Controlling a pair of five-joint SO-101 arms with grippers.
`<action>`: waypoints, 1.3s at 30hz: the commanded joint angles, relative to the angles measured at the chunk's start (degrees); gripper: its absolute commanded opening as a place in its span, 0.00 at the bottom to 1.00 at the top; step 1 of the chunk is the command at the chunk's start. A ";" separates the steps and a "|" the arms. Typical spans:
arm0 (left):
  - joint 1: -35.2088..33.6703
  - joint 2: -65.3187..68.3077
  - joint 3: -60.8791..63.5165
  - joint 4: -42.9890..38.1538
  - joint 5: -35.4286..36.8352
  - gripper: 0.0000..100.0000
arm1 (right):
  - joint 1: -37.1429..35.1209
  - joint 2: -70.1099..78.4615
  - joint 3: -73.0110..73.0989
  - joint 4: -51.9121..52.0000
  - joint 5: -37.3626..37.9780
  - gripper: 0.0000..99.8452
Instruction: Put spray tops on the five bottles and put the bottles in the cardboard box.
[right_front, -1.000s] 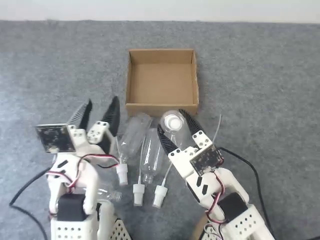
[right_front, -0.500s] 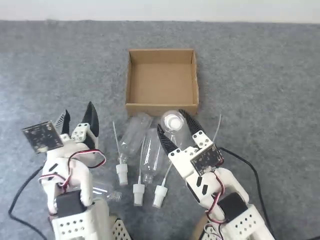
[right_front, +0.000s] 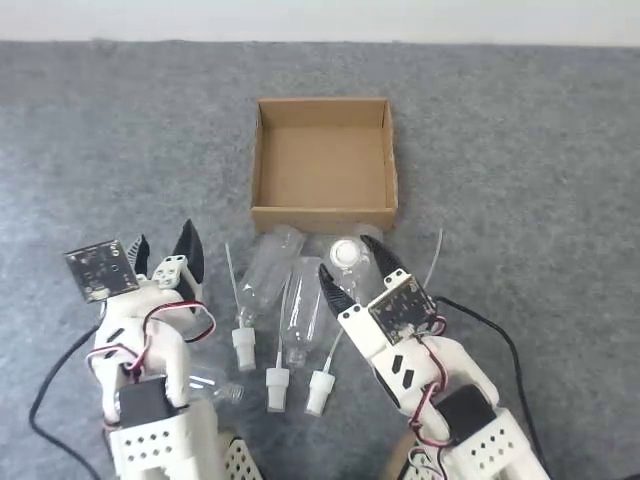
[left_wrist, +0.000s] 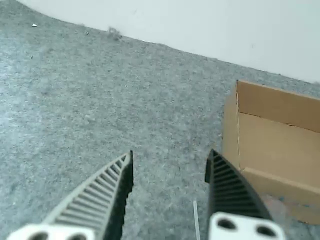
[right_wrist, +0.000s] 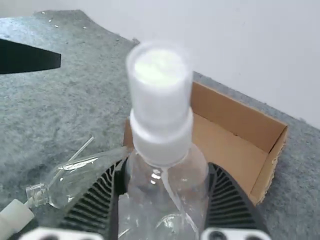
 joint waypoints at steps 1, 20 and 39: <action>0.18 -0.97 -0.57 0.18 -0.53 0.22 | 0.66 -1.45 -7.21 1.36 -0.18 0.10; 0.18 -0.97 -0.57 0.18 -0.62 0.22 | 0.48 25.10 -29.89 -8.04 -0.18 0.10; -0.09 -0.97 -0.57 0.18 -0.62 0.22 | 0.92 73.27 -54.24 -23.16 -0.62 0.10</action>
